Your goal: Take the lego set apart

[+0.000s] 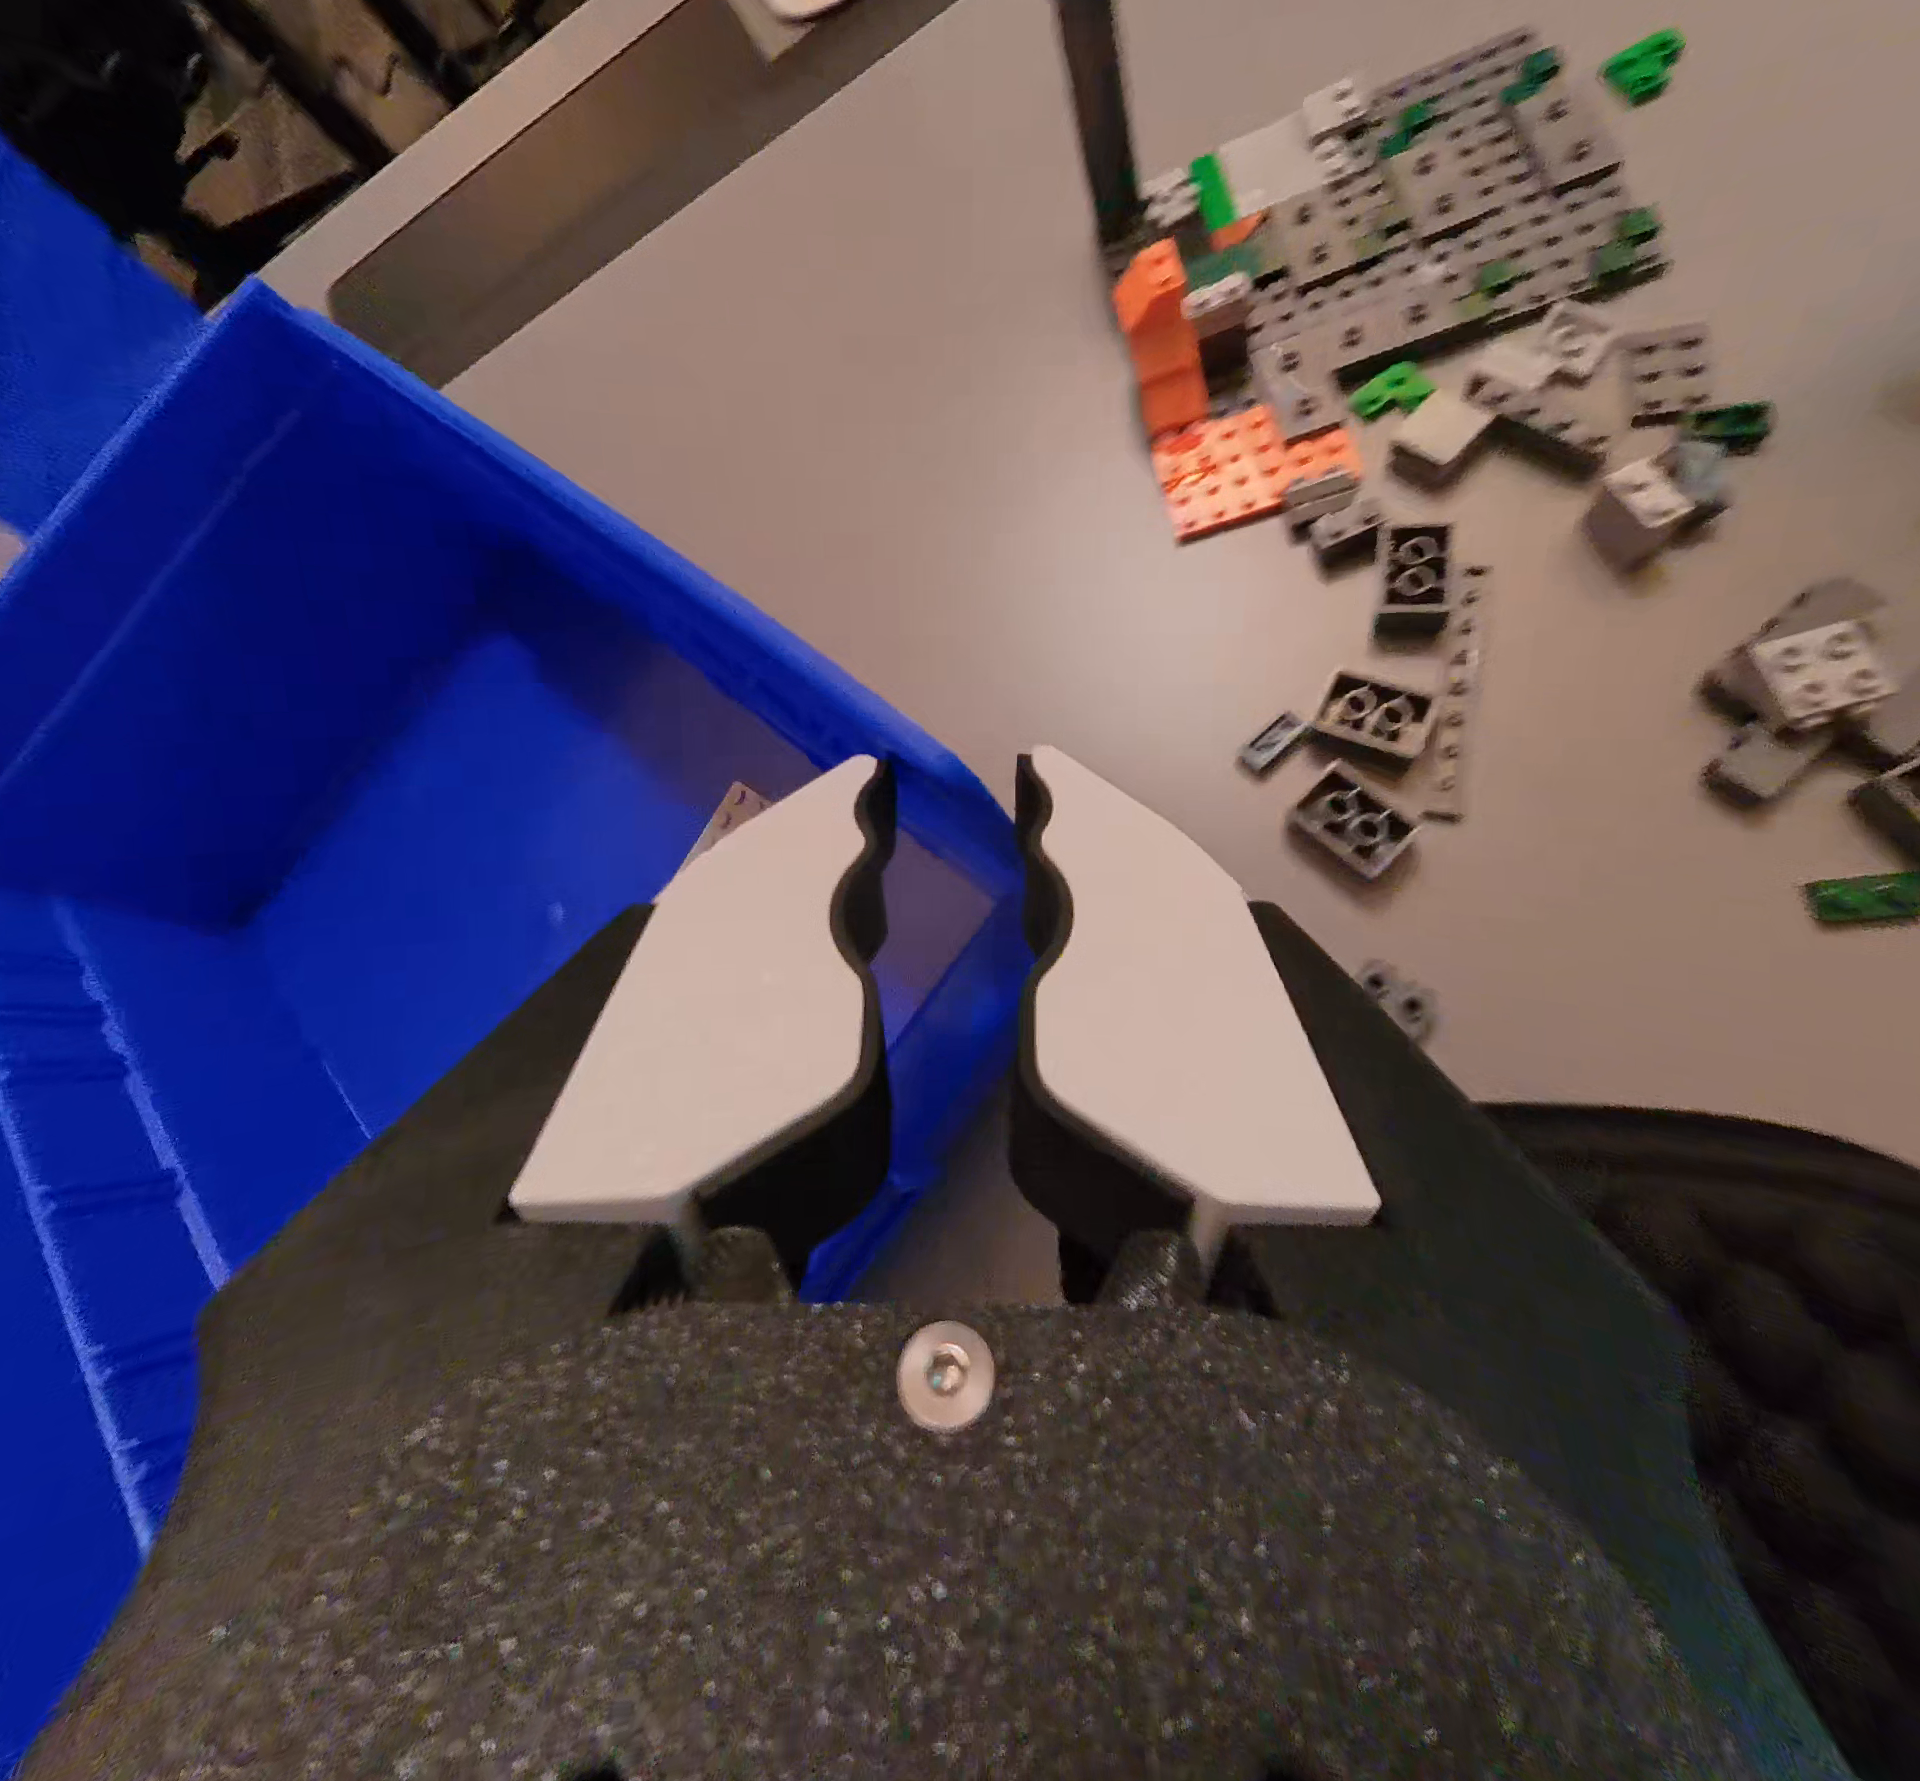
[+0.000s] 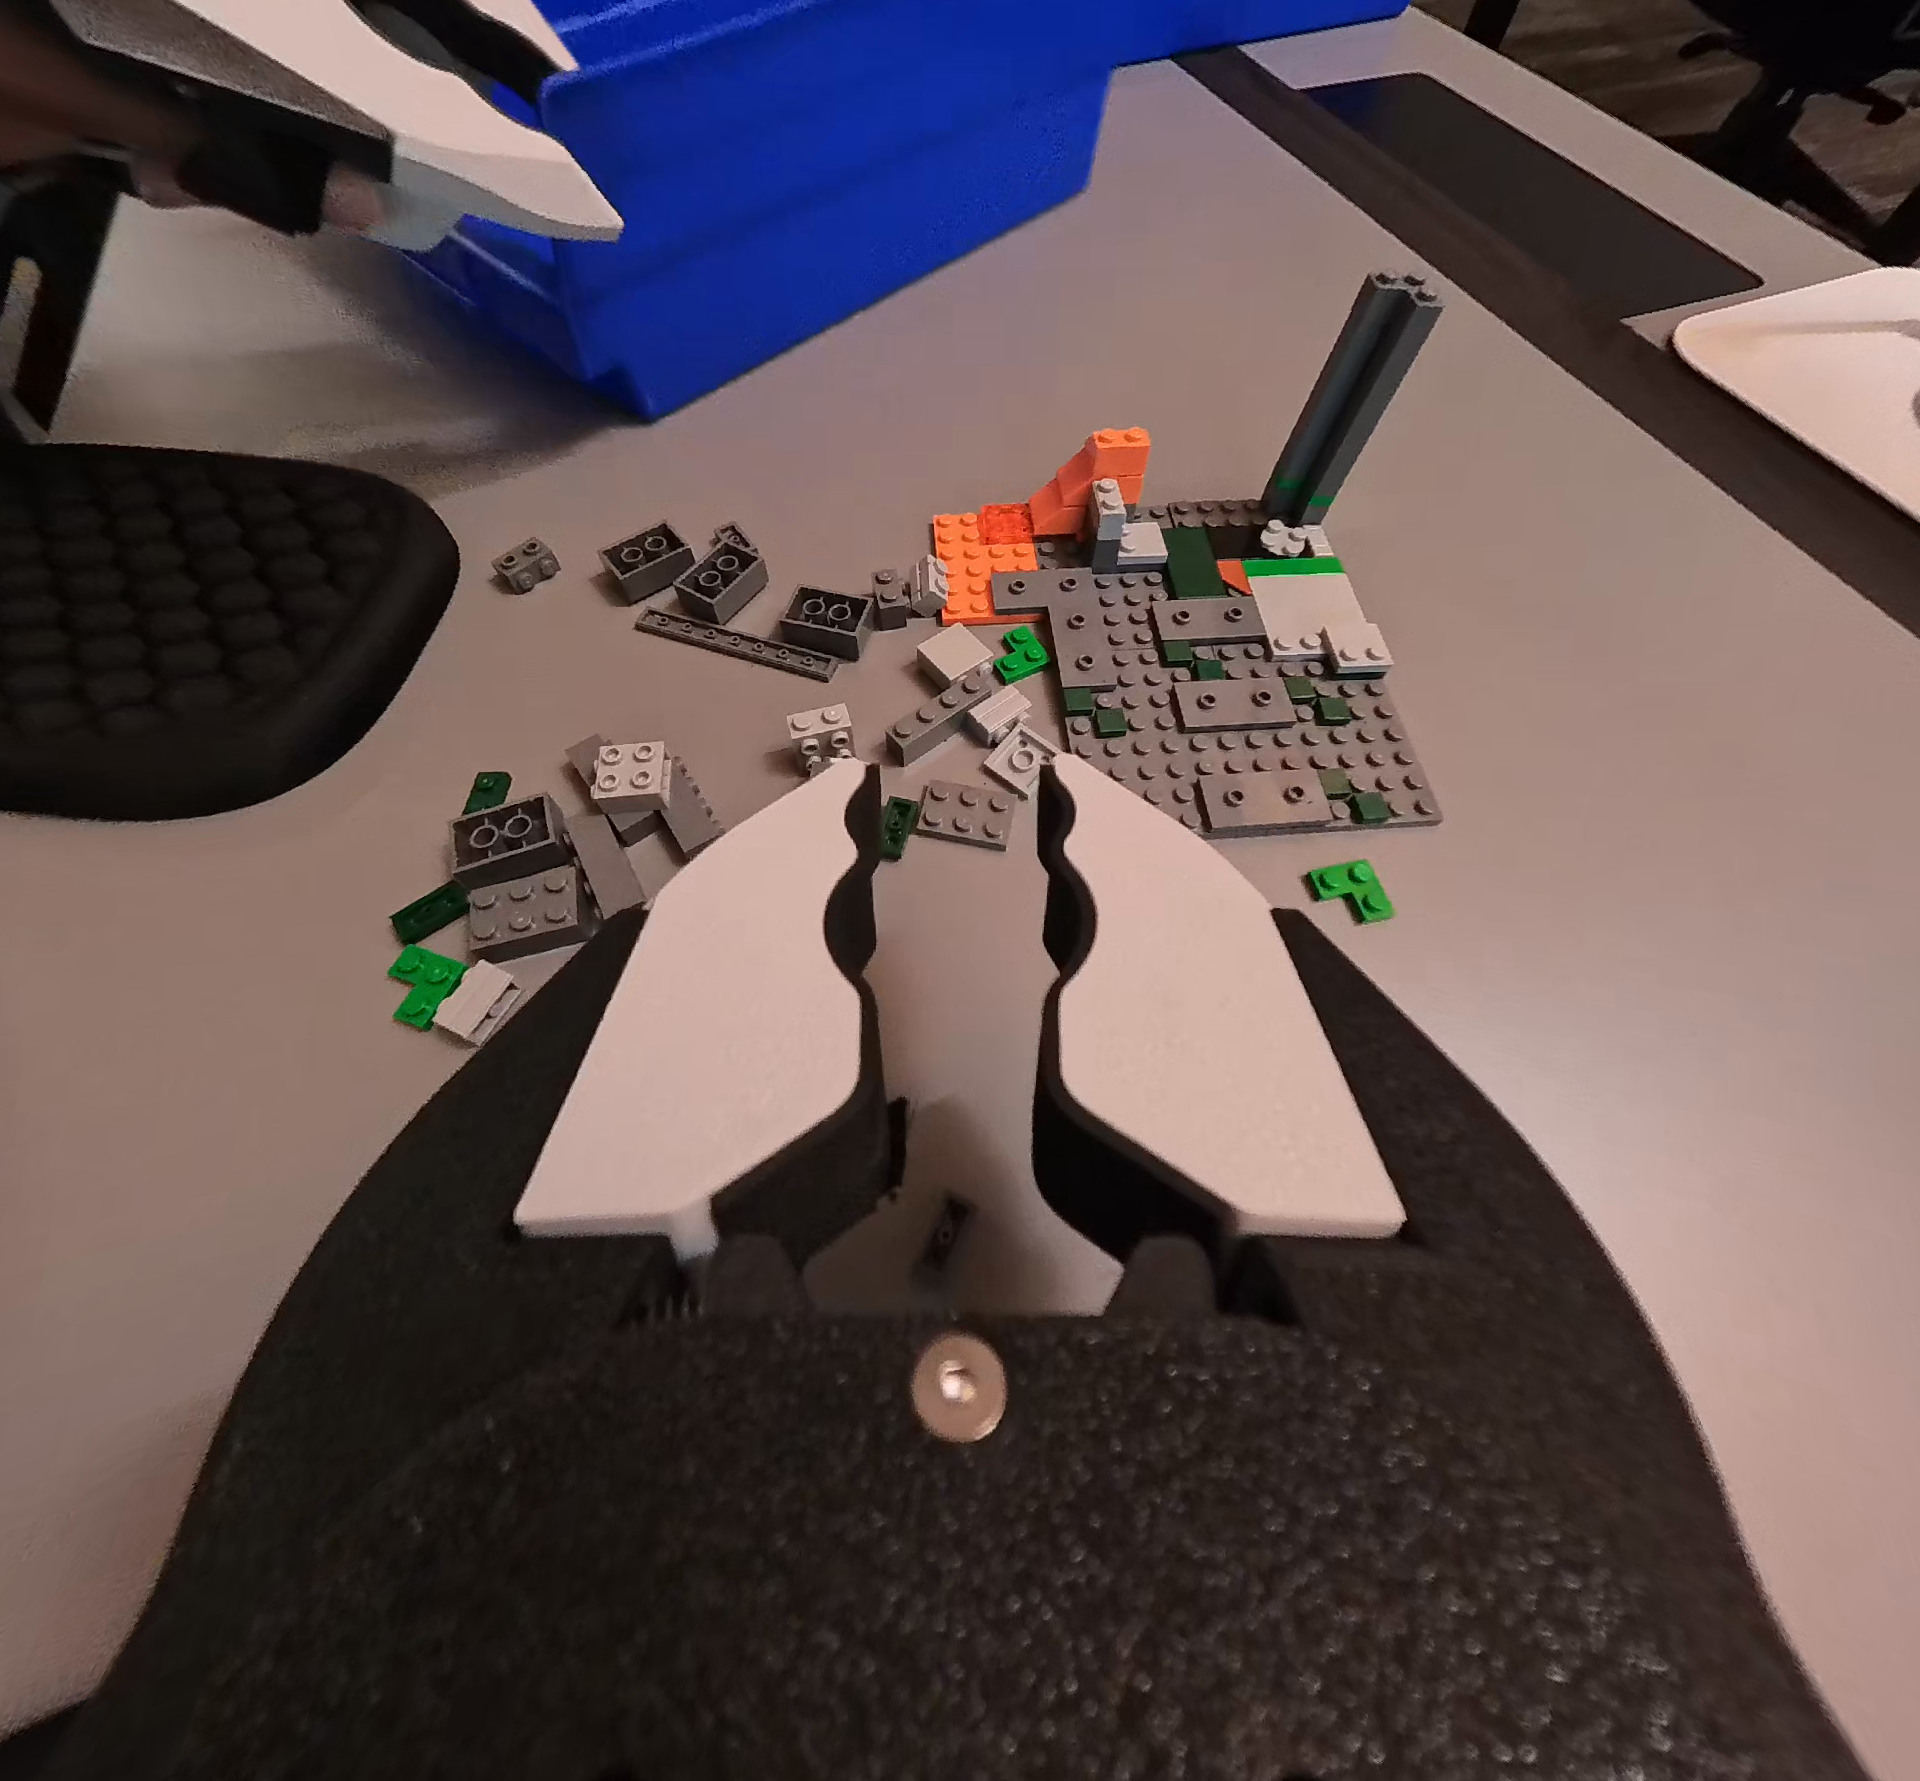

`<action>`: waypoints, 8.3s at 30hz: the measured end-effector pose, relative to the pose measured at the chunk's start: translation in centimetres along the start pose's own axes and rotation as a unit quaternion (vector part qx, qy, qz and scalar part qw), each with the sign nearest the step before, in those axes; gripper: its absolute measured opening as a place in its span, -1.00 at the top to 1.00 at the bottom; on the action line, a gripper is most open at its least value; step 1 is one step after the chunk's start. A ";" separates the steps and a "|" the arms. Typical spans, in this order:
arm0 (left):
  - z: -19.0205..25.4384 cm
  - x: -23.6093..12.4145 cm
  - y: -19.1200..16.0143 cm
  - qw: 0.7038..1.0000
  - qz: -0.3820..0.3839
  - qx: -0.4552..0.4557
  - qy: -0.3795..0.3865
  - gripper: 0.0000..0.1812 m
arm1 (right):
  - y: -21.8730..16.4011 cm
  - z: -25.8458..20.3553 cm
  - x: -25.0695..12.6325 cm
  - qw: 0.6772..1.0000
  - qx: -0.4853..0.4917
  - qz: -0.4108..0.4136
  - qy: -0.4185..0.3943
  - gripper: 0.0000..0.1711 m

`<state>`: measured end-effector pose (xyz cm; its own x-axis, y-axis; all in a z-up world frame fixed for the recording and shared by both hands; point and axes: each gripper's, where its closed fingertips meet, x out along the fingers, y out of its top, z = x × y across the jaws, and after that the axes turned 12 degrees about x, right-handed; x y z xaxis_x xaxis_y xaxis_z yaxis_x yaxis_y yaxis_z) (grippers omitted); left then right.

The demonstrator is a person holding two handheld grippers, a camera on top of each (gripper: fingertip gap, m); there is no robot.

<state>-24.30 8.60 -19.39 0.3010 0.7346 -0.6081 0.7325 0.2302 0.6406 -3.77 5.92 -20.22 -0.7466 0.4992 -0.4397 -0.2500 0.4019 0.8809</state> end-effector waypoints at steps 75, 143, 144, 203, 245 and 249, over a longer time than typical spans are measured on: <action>-6.9 4.1 -1.5 0.997 -0.028 -0.032 -0.070 0.42 | 0.2 18.0 -12.4 0.905 0.109 0.177 -0.371 1.00; 11.2 4.1 1.1 0.953 -0.043 0.097 -0.283 0.66 | -0.2 17.3 -10.8 0.924 0.106 0.152 -0.333 0.95; 10.9 3.8 1.6 0.955 -0.028 0.093 -0.279 0.73 | -0.2 17.3 -10.8 0.924 0.107 0.153 -0.333 0.95; 10.0 4.9 5.1 0.972 0.051 0.046 -0.224 0.81 | -2.5 0.3 6.2 0.969 -0.126 -0.199 0.068 0.56; 8.9 -3.3 12.5 0.910 0.324 0.230 -0.116 0.58 | 6.6 -6.6 1.0 0.959 0.119 0.010 0.256 0.91; 9.9 -3.8 13.7 0.892 0.349 0.281 -0.057 0.63 | 7.8 -8.7 0.0 0.914 0.217 0.029 0.341 0.91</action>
<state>-9.37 2.63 -13.02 0.8401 0.4966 -0.2180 0.5235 -0.6373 0.5655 -11.10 2.40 -11.88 -0.9986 -0.0061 -0.0518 -0.0398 0.7303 0.6819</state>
